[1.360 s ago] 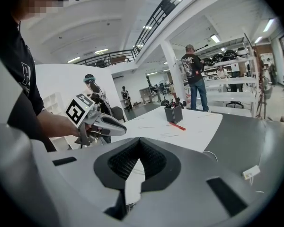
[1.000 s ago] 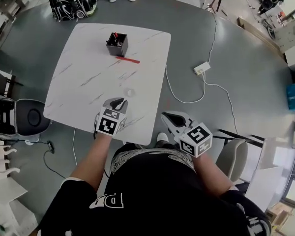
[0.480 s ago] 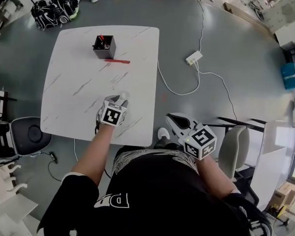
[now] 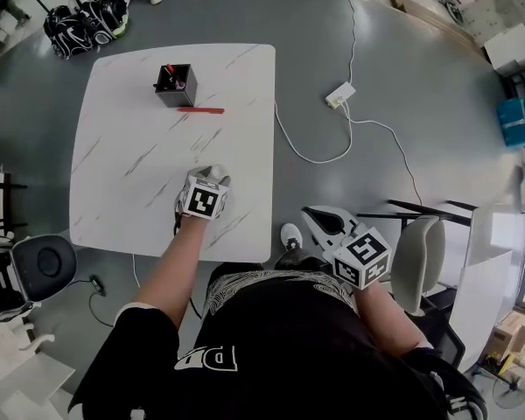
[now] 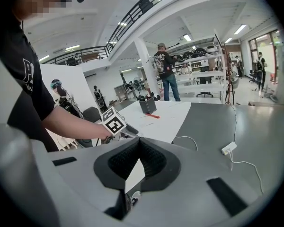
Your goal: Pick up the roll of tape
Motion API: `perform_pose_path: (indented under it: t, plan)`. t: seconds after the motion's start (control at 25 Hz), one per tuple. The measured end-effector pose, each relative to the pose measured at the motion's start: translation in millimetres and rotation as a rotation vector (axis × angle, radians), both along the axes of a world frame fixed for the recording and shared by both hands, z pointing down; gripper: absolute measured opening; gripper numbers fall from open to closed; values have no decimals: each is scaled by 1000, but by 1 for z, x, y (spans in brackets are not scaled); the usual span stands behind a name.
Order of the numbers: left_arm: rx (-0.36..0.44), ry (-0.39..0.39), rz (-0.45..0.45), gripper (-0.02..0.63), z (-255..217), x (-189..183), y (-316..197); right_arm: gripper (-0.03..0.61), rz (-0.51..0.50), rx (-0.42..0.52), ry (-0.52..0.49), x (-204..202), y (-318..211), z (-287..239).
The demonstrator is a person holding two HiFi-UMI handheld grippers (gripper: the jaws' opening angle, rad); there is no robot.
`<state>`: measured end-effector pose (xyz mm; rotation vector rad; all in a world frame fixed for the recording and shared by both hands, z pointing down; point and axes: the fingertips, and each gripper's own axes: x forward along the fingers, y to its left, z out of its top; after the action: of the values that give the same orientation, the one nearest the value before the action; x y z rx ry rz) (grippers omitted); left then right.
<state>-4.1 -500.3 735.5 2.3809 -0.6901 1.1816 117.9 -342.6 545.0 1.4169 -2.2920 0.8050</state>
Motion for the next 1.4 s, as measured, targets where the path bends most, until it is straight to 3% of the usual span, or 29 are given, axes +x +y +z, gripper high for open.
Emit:
perform_pose_path:
  t: [0.56,1.0,1.4]
  plan:
    - [-15,-19,-25,229,11,3,-2,5,-22,13,9,12,1,-5]
    - [-89,-66,-92,209,0,-2,-1,5,-67,47,-16,21,-3,-18]
    - [-42,-51,-175,209,-36,-6,14,5,-136,86,-60,33,-4,-24]
